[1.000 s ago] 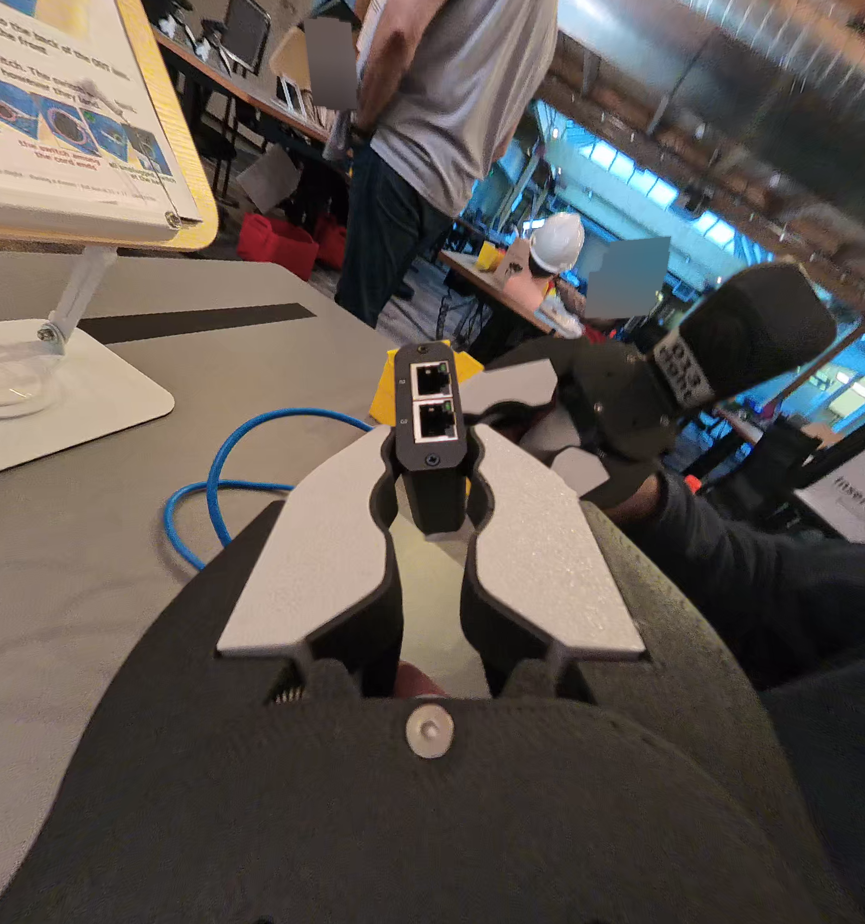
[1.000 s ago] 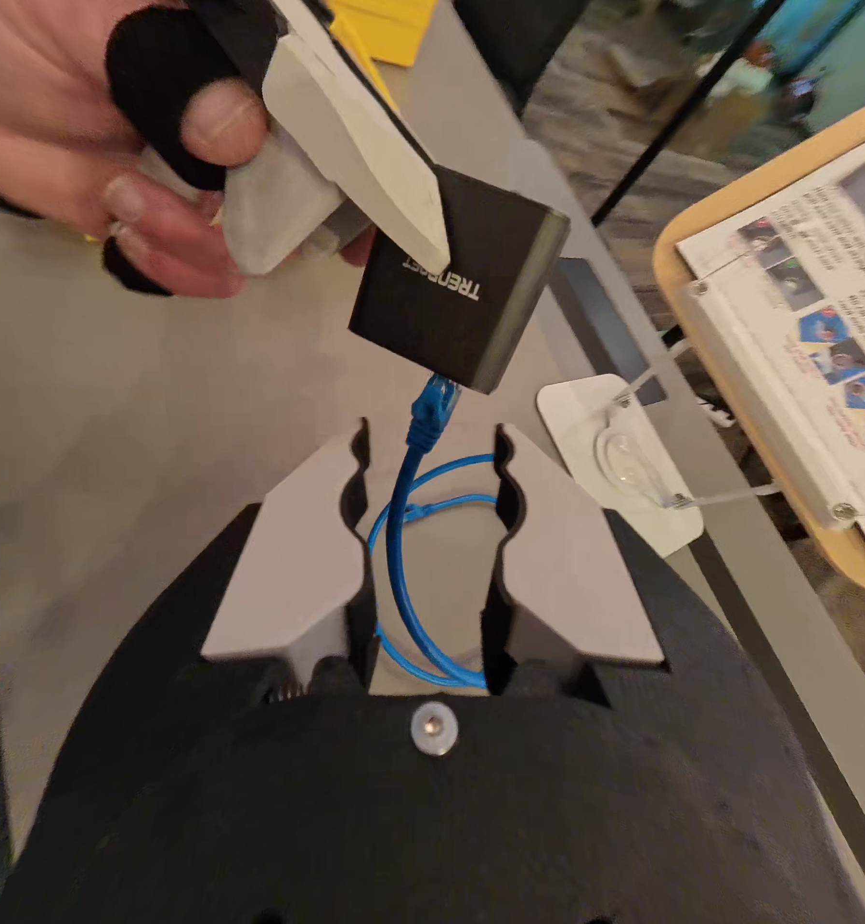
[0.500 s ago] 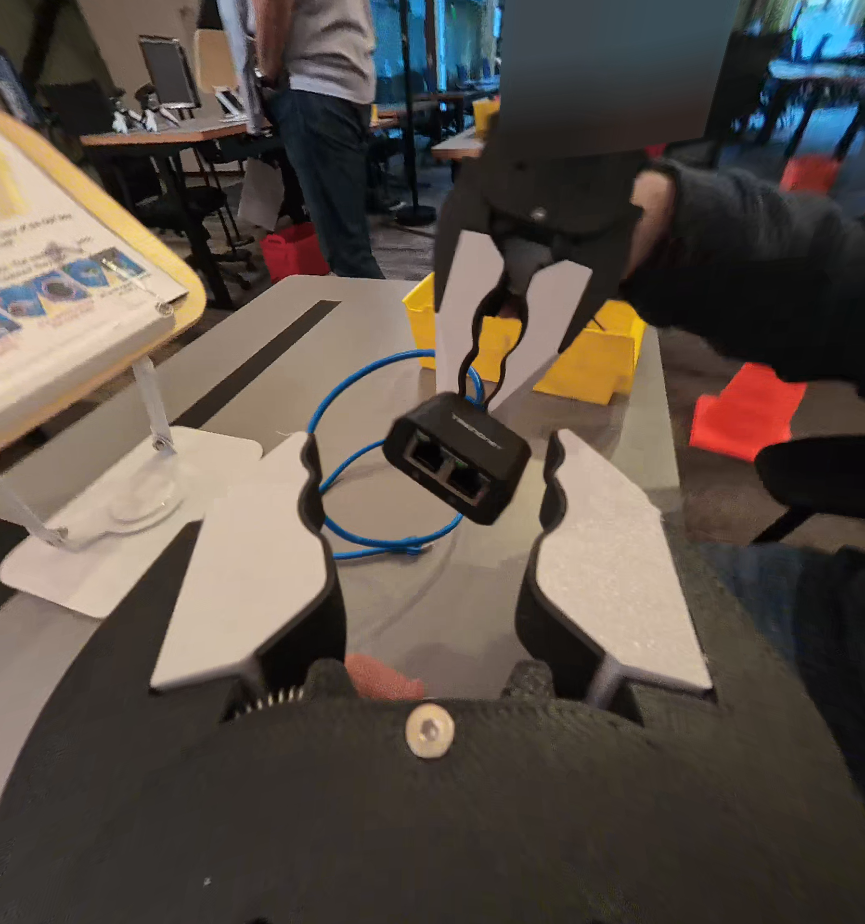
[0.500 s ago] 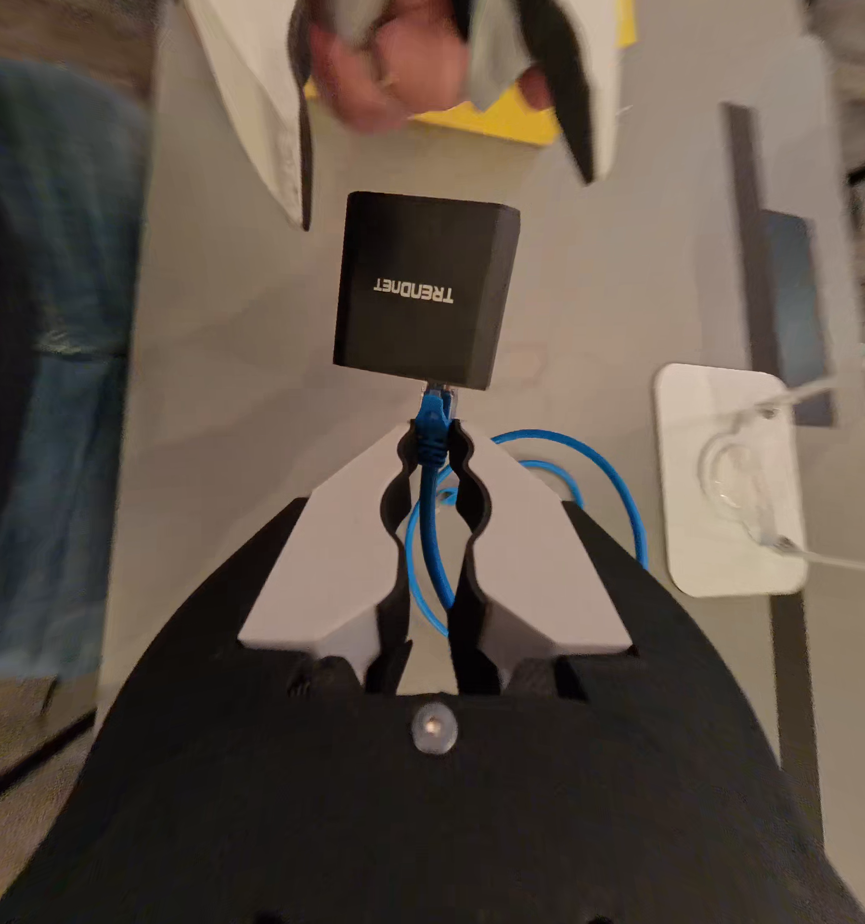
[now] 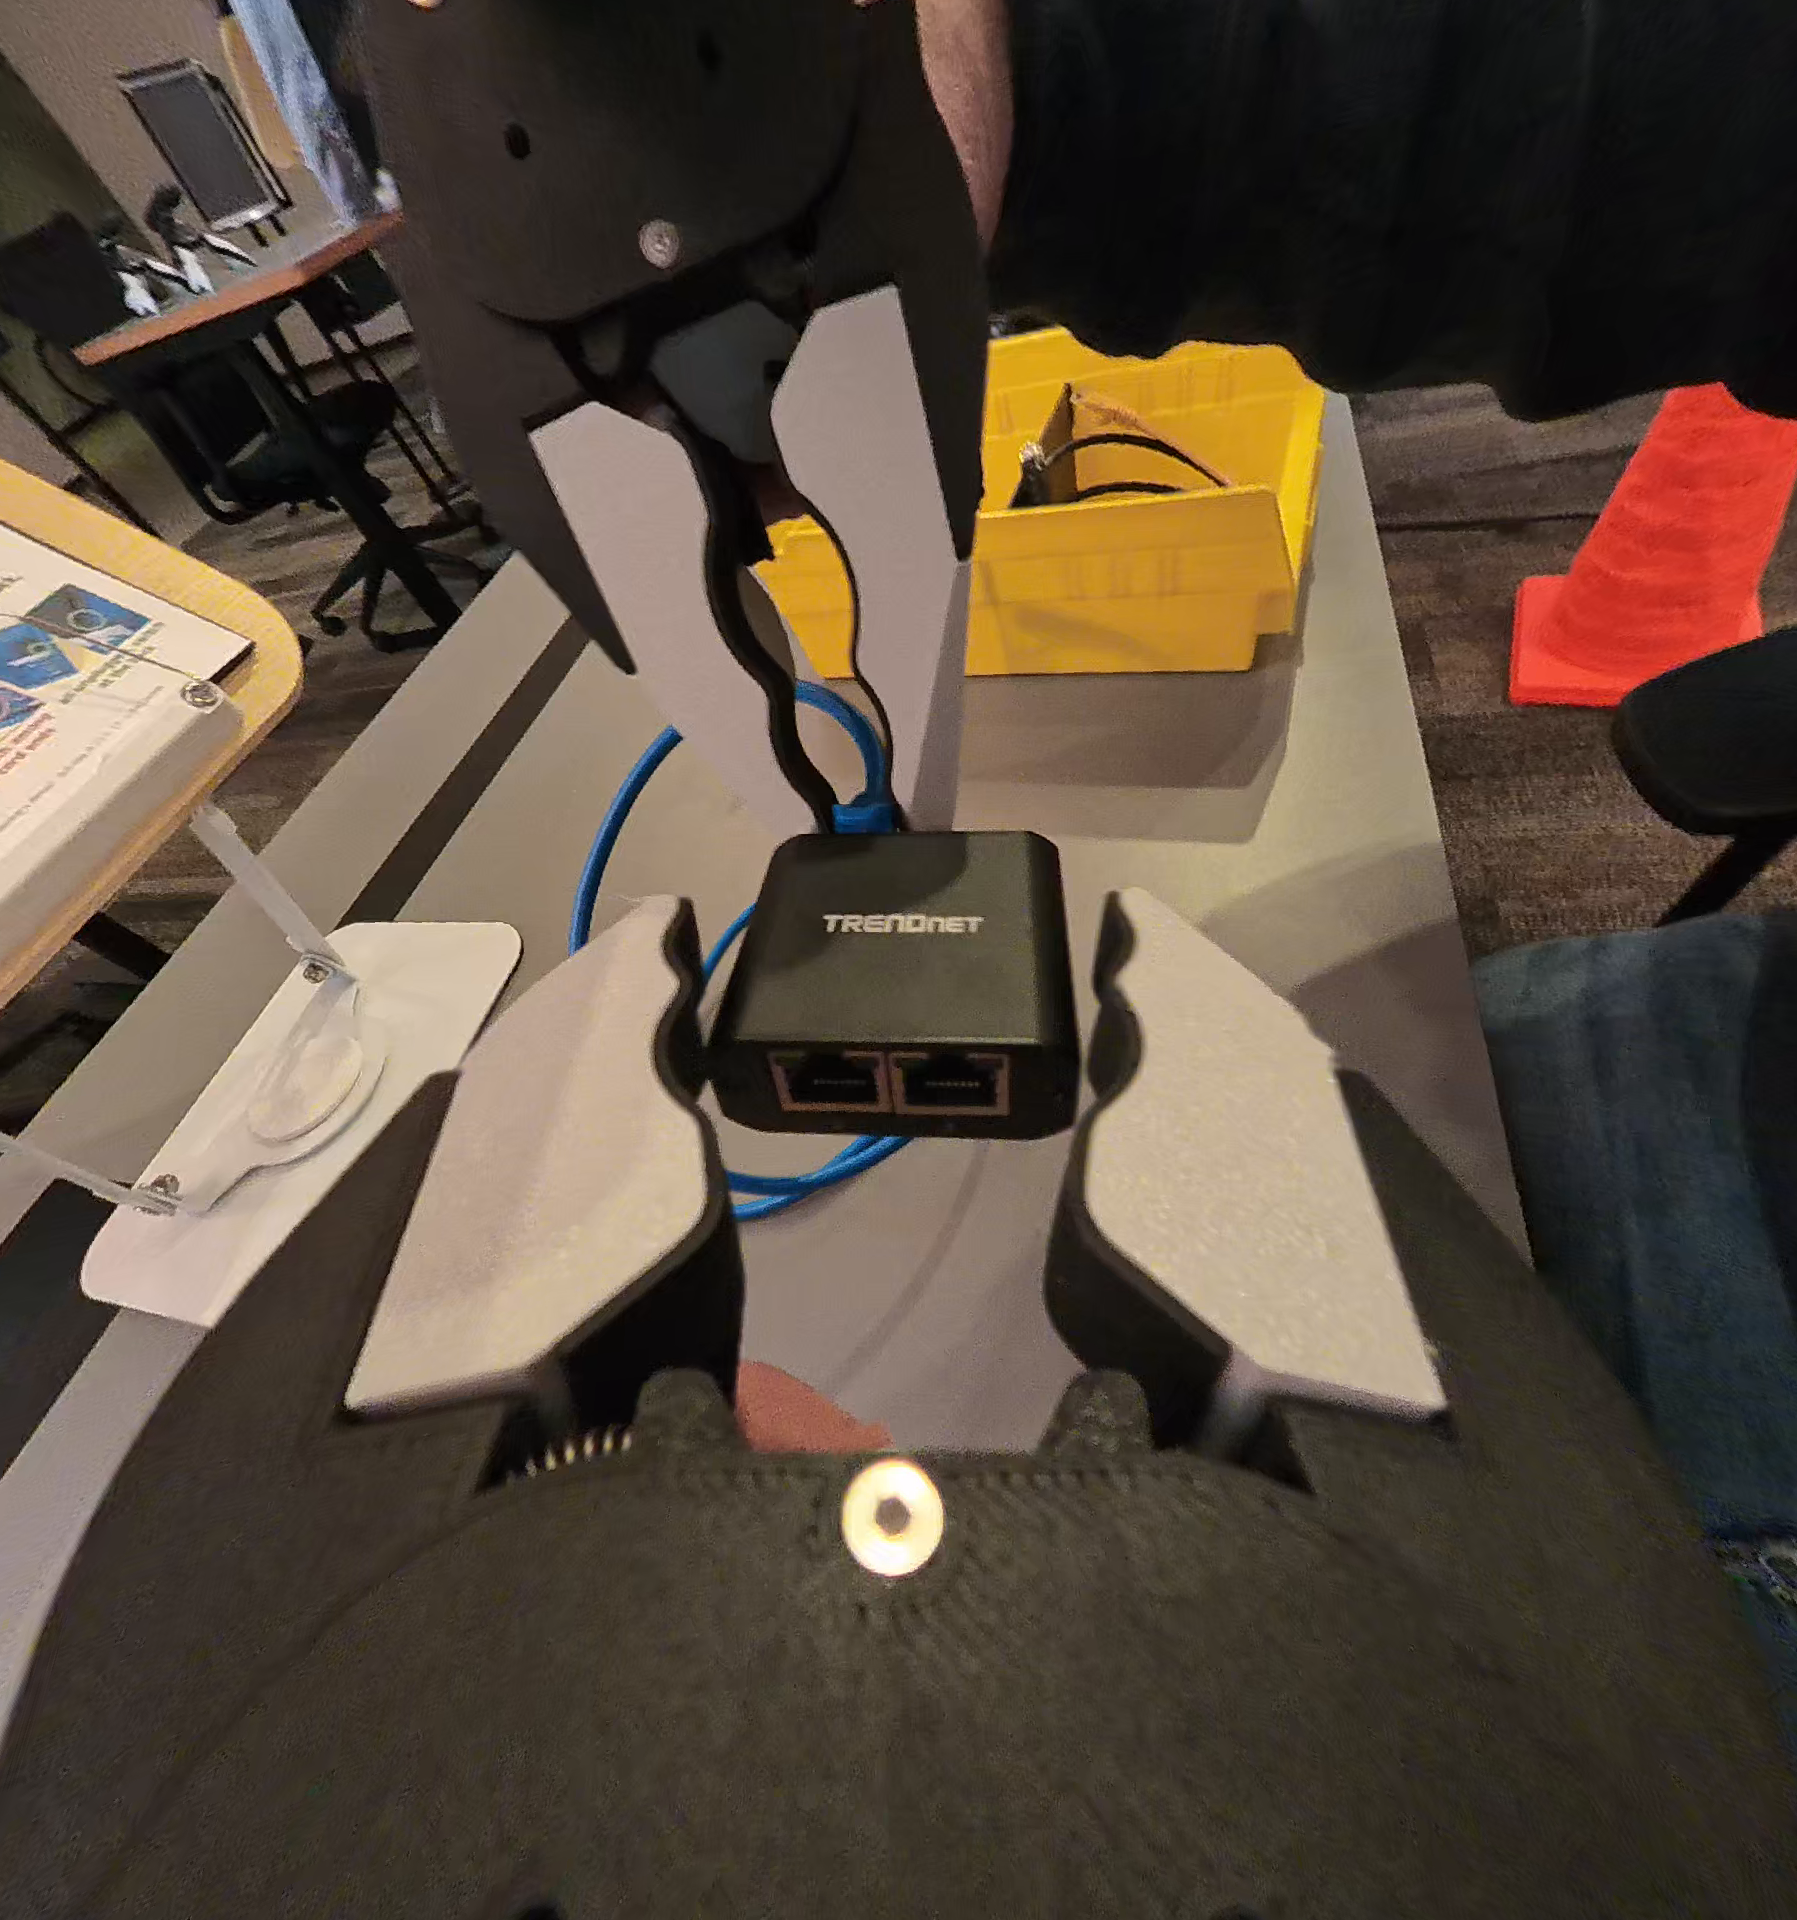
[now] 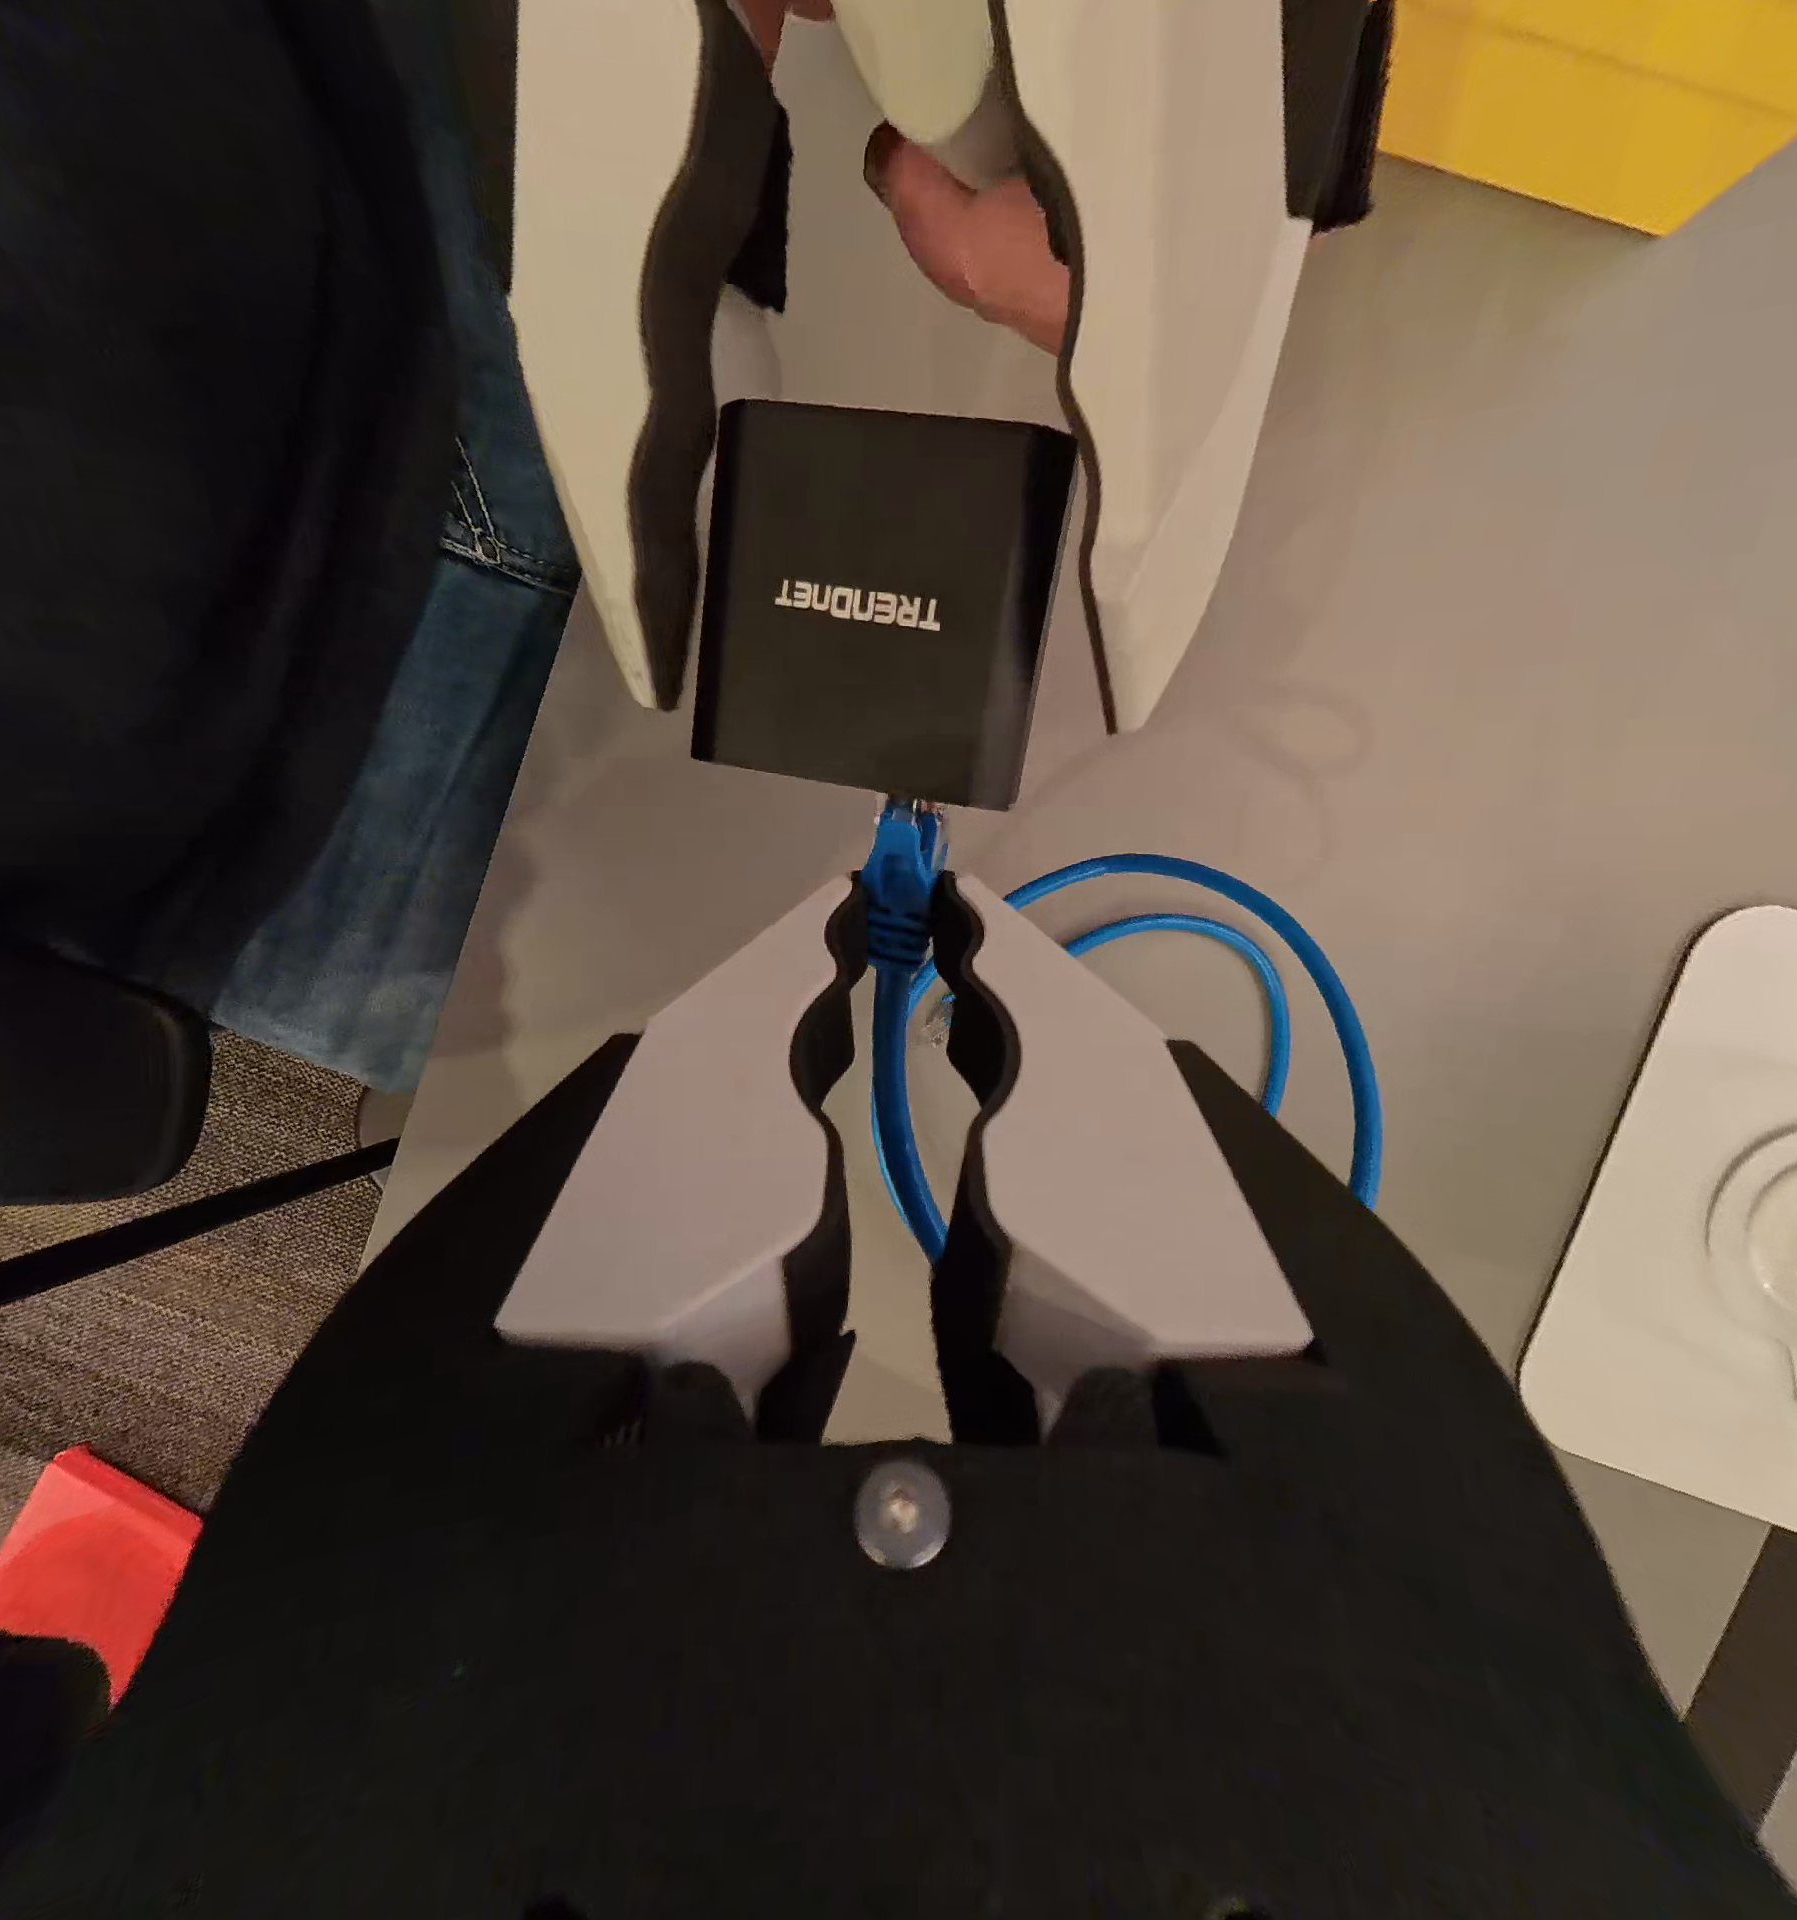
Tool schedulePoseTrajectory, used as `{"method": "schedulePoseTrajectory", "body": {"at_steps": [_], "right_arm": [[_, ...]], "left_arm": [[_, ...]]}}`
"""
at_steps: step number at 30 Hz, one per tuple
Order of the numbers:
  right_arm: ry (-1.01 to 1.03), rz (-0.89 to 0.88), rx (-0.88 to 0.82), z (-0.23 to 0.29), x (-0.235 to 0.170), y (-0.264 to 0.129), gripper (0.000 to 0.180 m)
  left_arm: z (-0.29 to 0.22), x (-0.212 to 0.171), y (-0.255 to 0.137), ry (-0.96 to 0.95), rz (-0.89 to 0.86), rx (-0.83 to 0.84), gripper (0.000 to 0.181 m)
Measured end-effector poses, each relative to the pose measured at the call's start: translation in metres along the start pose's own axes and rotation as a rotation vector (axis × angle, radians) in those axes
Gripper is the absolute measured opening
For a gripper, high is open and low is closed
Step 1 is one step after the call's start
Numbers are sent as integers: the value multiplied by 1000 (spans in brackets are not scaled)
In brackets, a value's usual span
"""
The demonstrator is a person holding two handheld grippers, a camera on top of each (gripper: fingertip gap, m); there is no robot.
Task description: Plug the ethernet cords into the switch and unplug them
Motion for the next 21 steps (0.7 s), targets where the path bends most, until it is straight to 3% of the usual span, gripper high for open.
{"method": "schedulePoseTrajectory", "body": {"at_steps": [4, 6, 9, 11, 18, 19, 21], "right_arm": [[7, -14, 2, 1, -2, 3, 11], [6, -36, 14, 3, -2, 4, 11], [3, -46, 10, 3, 0, 3, 11], [4, -41, 4, 3, 1, 3, 11], [12, -74, -33, 0, 3, 1, 11], [17, -90, -62, -2, 4, -1, 12], [32, -115, -176, -6, 5, -8, 33]], "left_arm": [[1, -5, 1, -41, -4, -10, 72], [2, -8, 3, -56, 5, 2, 88], [3, -9, 3, -87, -4, -36, 86], [1, -8, 3, -77, -15, -43, 74], [3, -6, -1, -114, -81, -30, 74], [6, -5, -4, -161, -108, -40, 74], [13, -4, -8, -248, -169, -42, 74]]}}
Point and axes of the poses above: each gripper's, where its closed fingertips meet, y out along the fingers, x out of its top, z = x × y across the jaws, the point moved 8 cm from there along -y, back along the fingers, and after that the axes turned 7 degrees about -y, right-handed, at the moved point
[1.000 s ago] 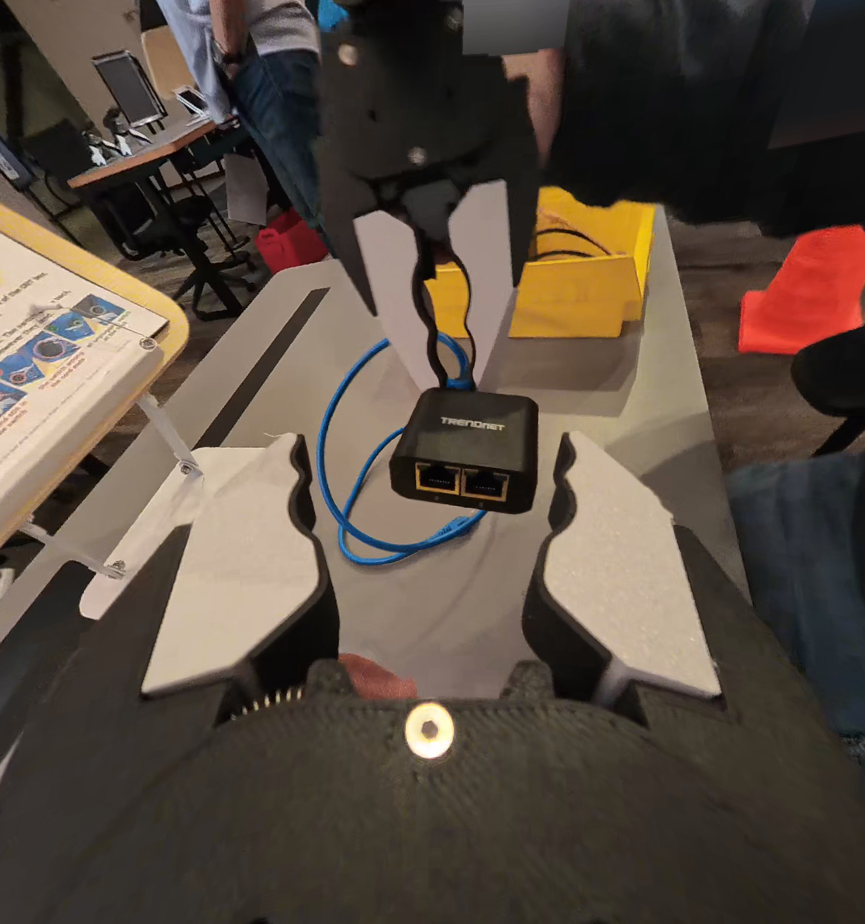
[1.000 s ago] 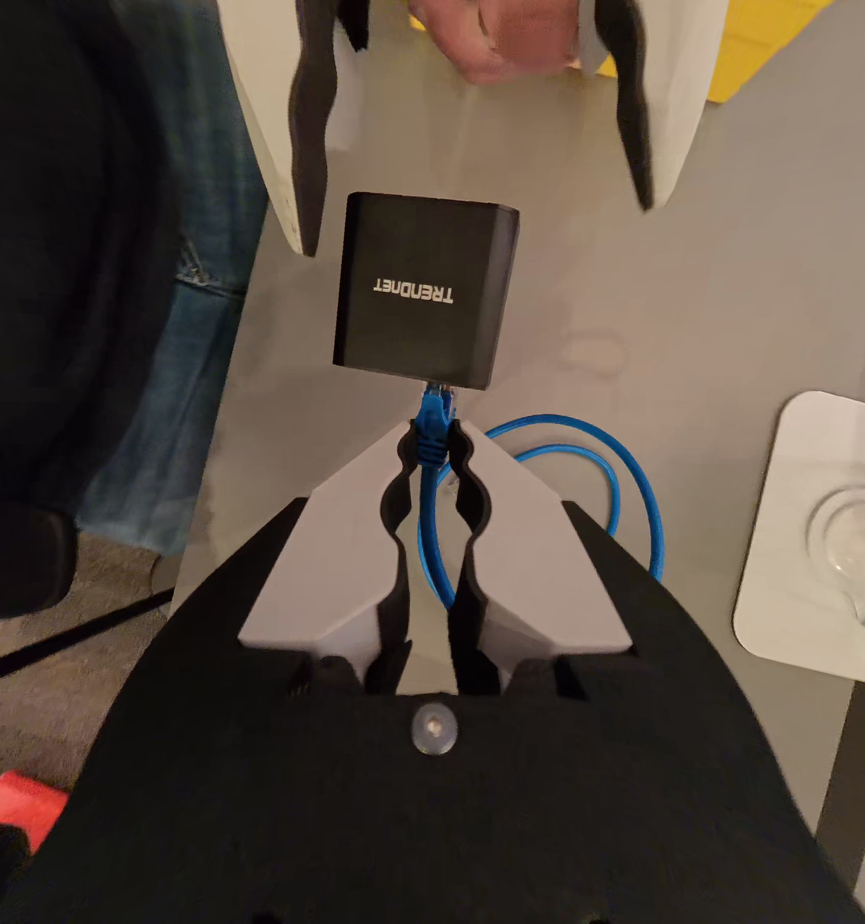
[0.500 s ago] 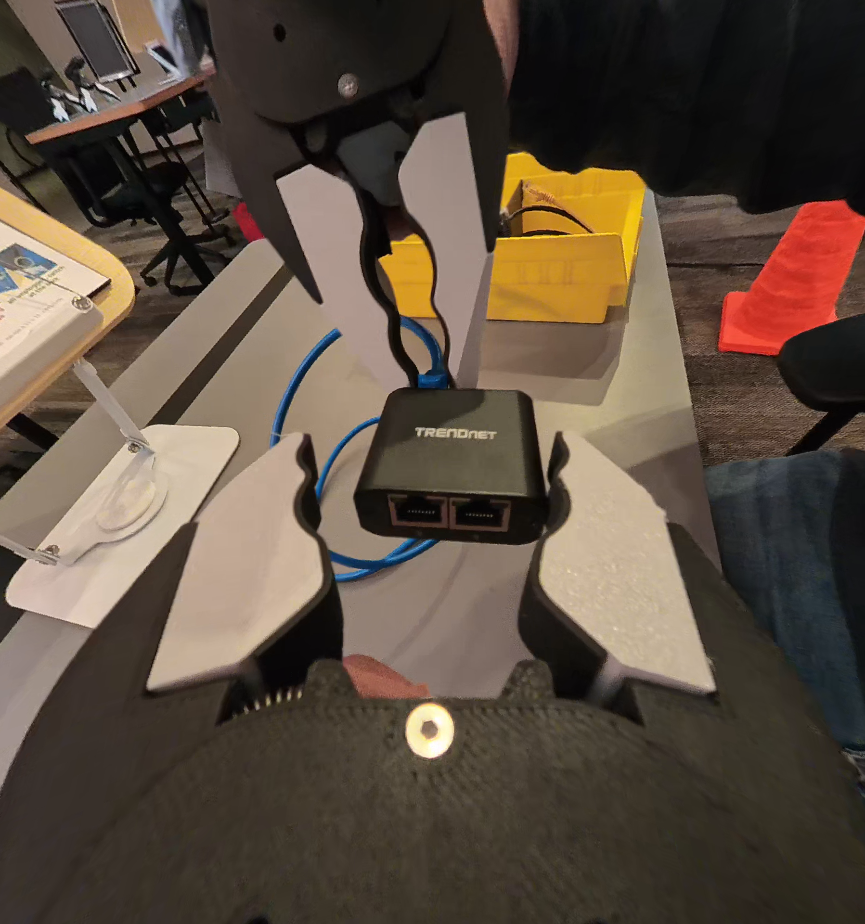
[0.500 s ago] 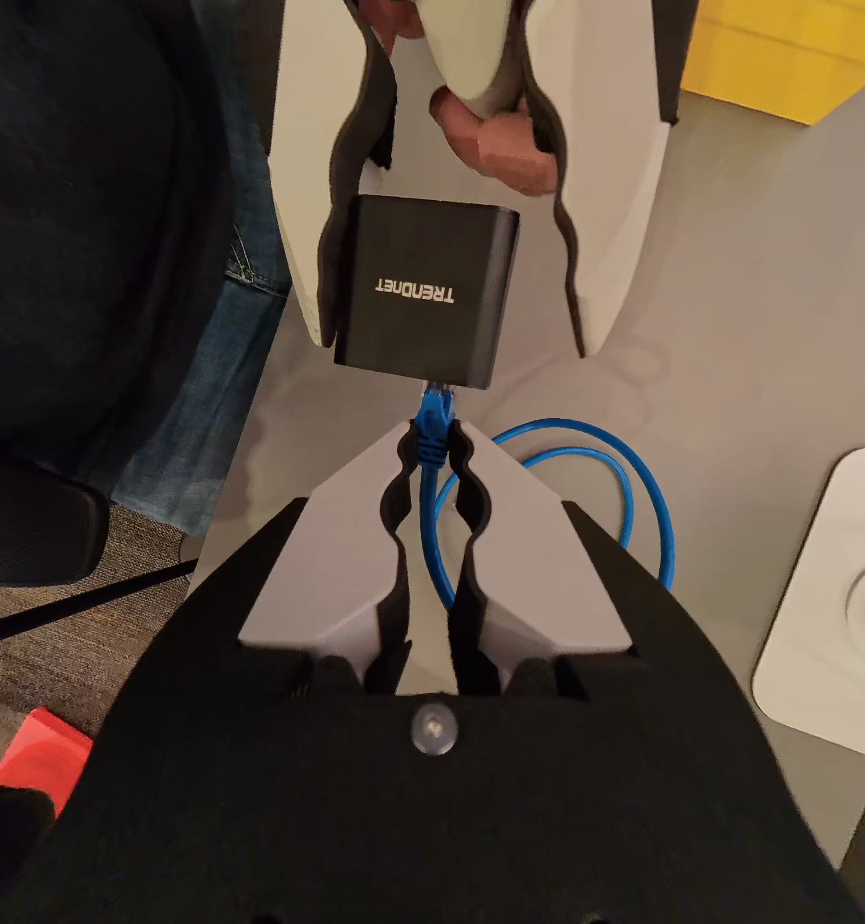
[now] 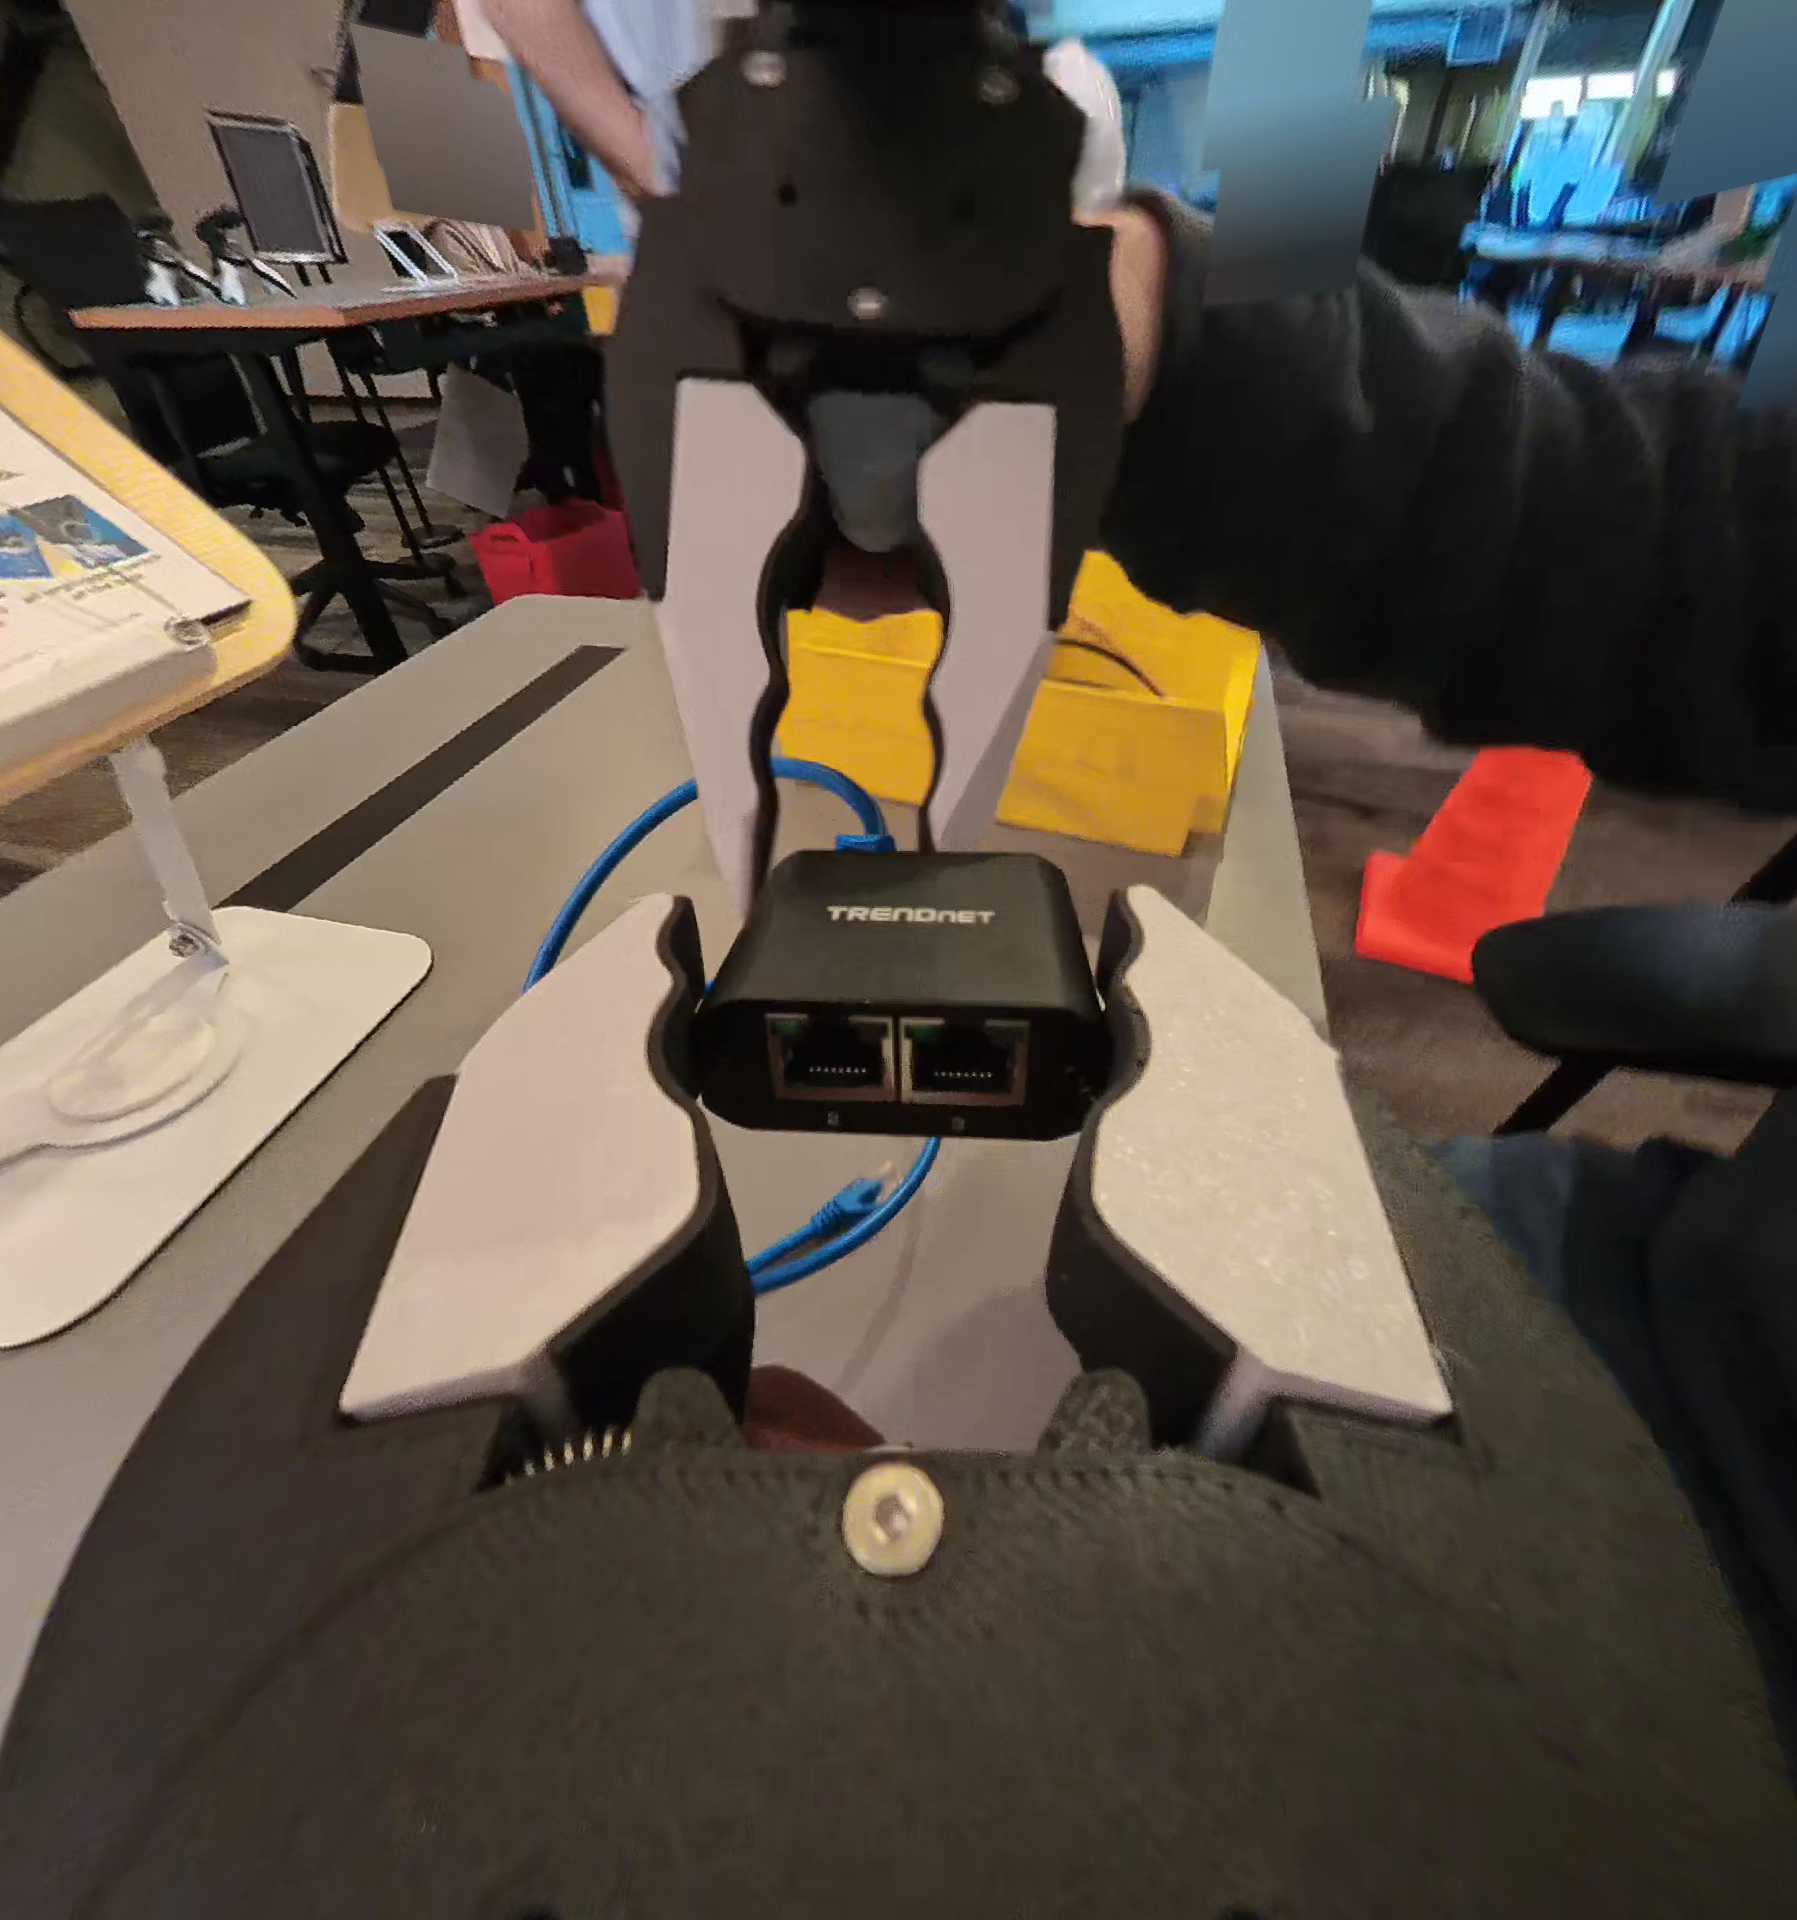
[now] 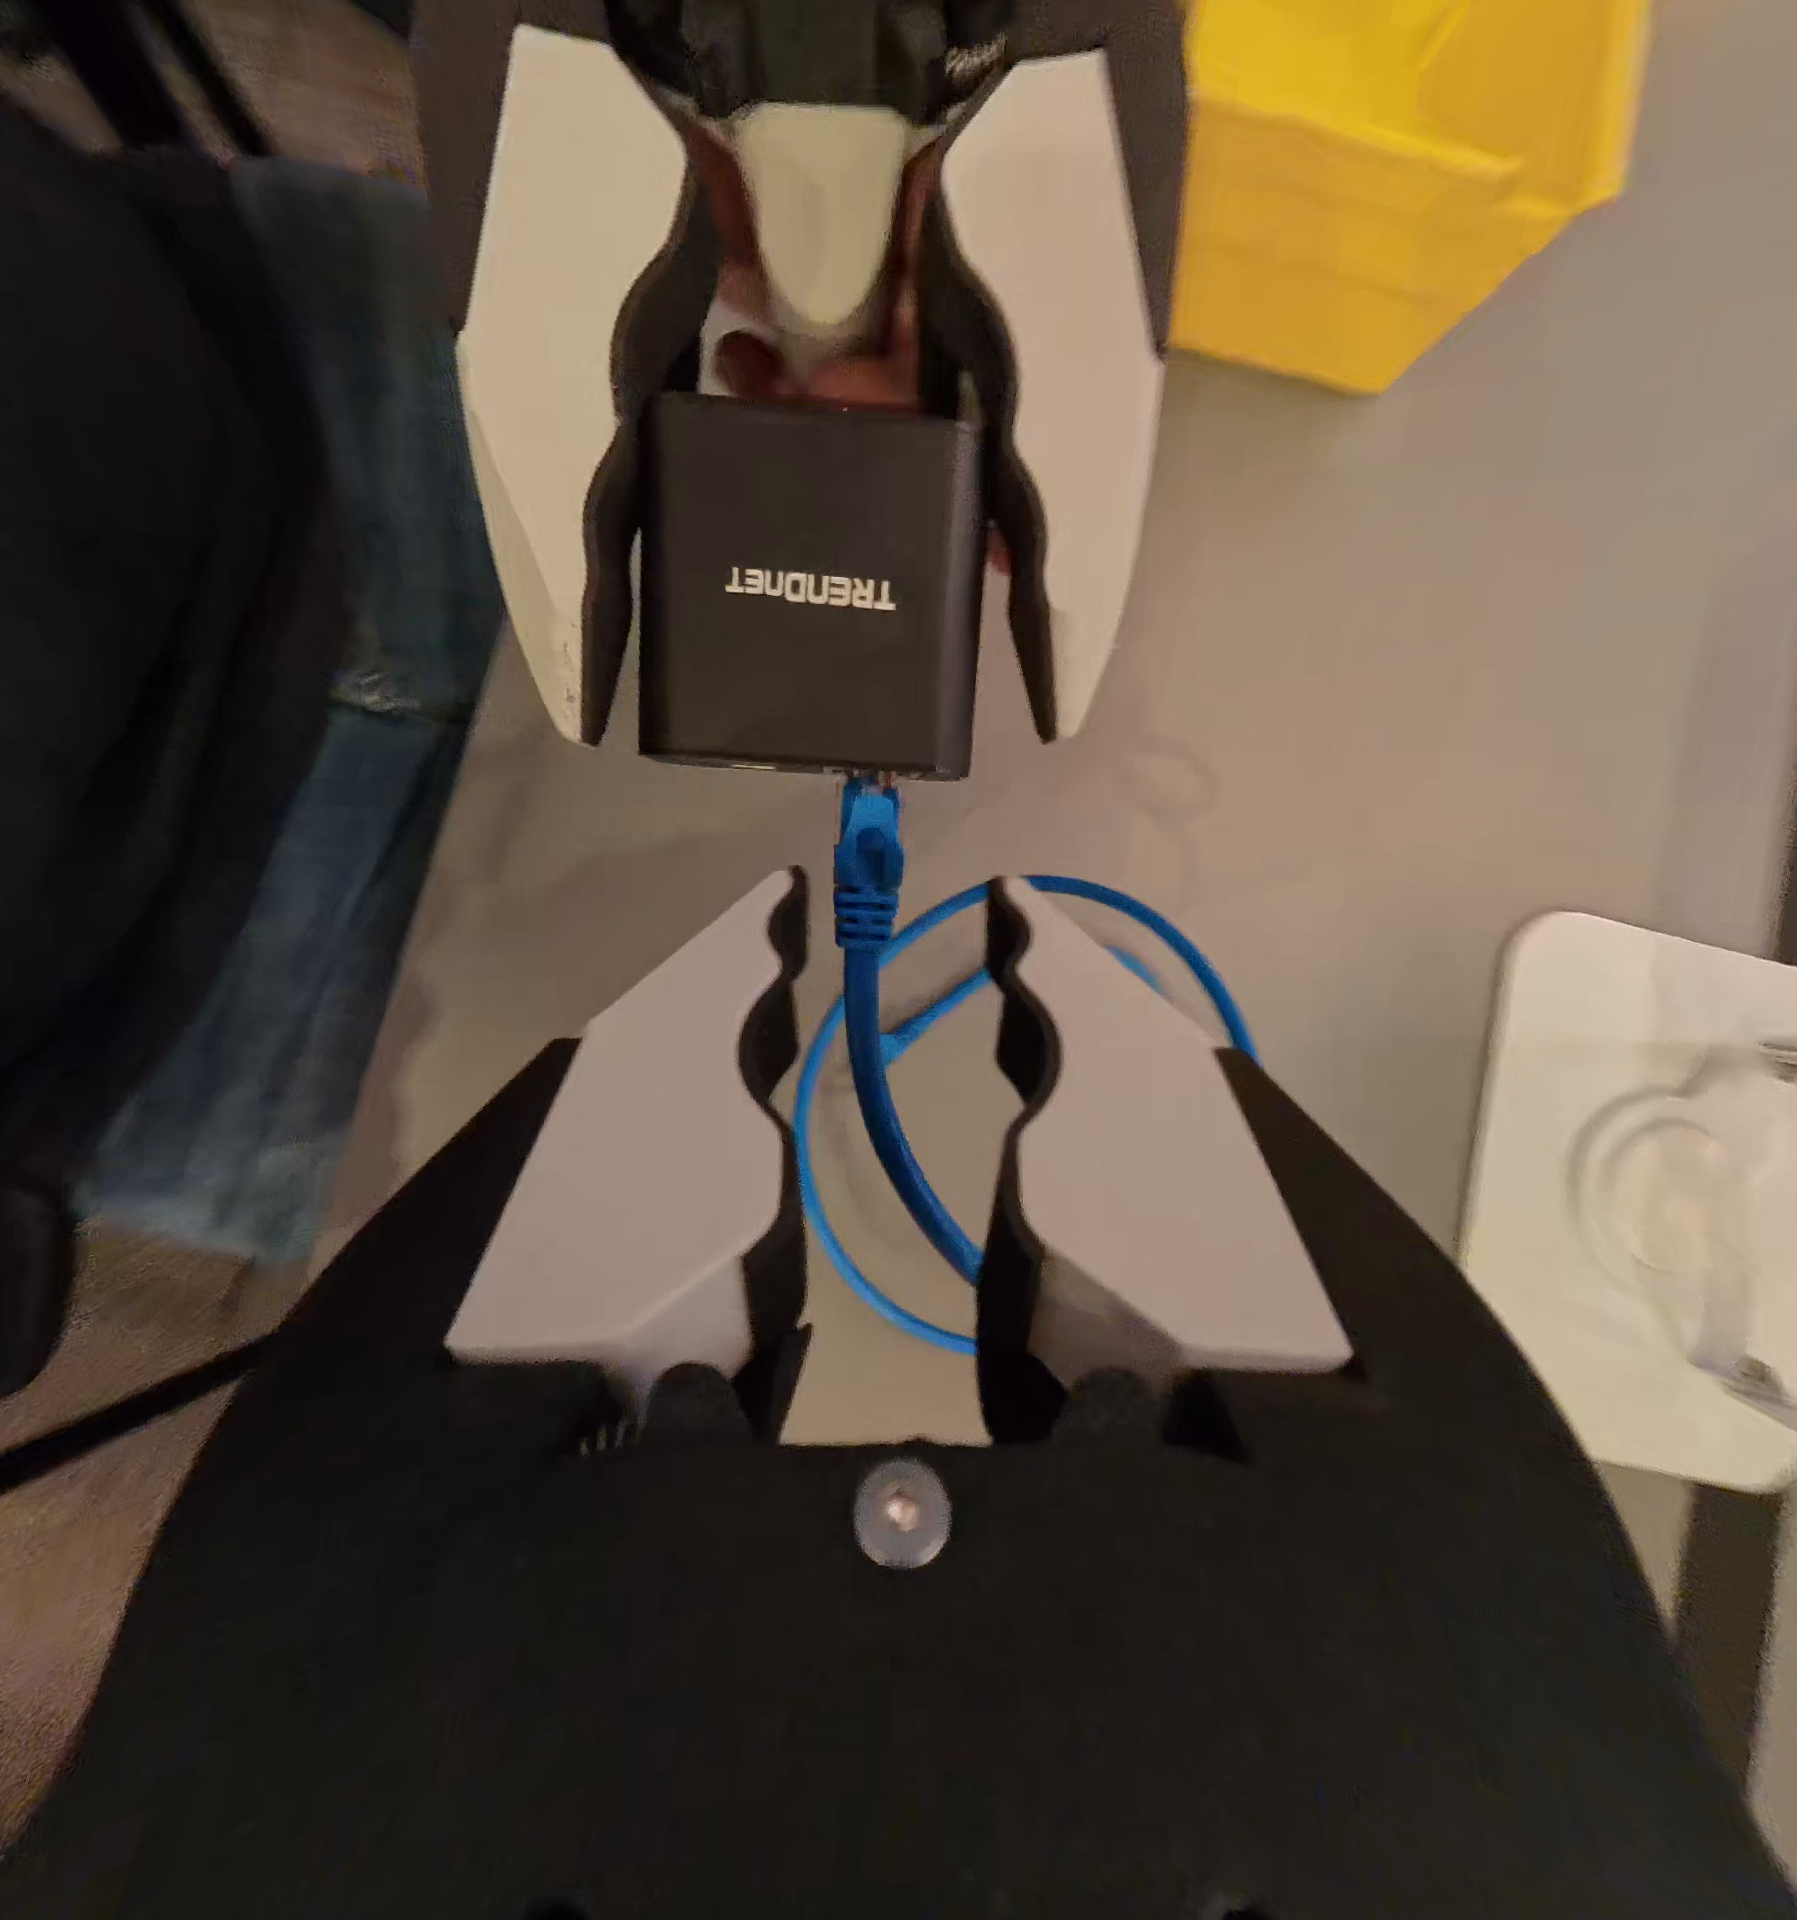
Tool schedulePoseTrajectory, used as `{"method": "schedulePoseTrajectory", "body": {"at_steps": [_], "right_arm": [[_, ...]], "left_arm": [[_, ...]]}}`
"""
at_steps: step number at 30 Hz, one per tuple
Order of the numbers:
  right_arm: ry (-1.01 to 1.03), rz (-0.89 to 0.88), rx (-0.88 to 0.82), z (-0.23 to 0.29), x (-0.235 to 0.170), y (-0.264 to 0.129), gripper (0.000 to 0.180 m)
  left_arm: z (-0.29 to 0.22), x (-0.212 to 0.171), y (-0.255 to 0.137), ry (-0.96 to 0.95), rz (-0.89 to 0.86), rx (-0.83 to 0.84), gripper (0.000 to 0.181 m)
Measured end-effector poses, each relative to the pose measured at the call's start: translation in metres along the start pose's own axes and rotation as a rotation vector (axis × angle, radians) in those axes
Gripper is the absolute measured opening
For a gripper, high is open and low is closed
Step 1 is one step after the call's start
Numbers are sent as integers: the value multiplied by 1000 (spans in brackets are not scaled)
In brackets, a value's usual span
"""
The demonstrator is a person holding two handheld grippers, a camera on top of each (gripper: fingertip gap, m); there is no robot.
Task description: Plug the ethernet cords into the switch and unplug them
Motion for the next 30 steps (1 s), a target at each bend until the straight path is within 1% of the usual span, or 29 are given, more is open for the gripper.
{"method": "schedulePoseTrajectory", "body": {"at_steps": [2, 4, 6, 9, 12, 15, 18, 20, 23, 30], "right_arm": [[-32, -53, -157, 2, 5, -10, 45], [-102, -102, -320, 11, 10, -17, 43], [-212, -123, -510, 22, 14, -20, 38], [-351, -56, -709, 36, 18, -13, 31], [-448, 21, -785, 42, 19, -1, 23], [-492, 58, -817, 43, 21, 3, 14], [-516, 85, -834, 41, 22, 5, 14], [-503, 88, -817, 40, 21, 6, 17], [-525, 88, -828, 42, 22, 6, 15], [-608, 168, -834, 44, 26, 4, 12]], "left_arm": [[5, 2, -3, -80, -28, -14, 74], [10, 4, -6, -164, -69, -4, 74], [14, 5, -8, -268, -96, -29, 73], [16, 6, -6, -375, -121, -59, 73], [13, 9, -5, -419, -142, -78, 73], [12, 12, -6, -445, -154, -79, 73], [13, 12, -7, -462, -163, -83, 73], [13, 13, -7, -466, -162, -88, 73], [12, 13, -7, -467, -162, -96, 73], [10, 14, -7, -470, -159, -104, 73]]}}
Point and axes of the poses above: each gripper's, where its closed fingertips meet, y out along the fingers, x out of its top, z = x × y across the jaws, the point moved 8 cm from there along -y, back along the fingers, and after that the axes turned 7 degrees about -y, right-handed, at the moved point
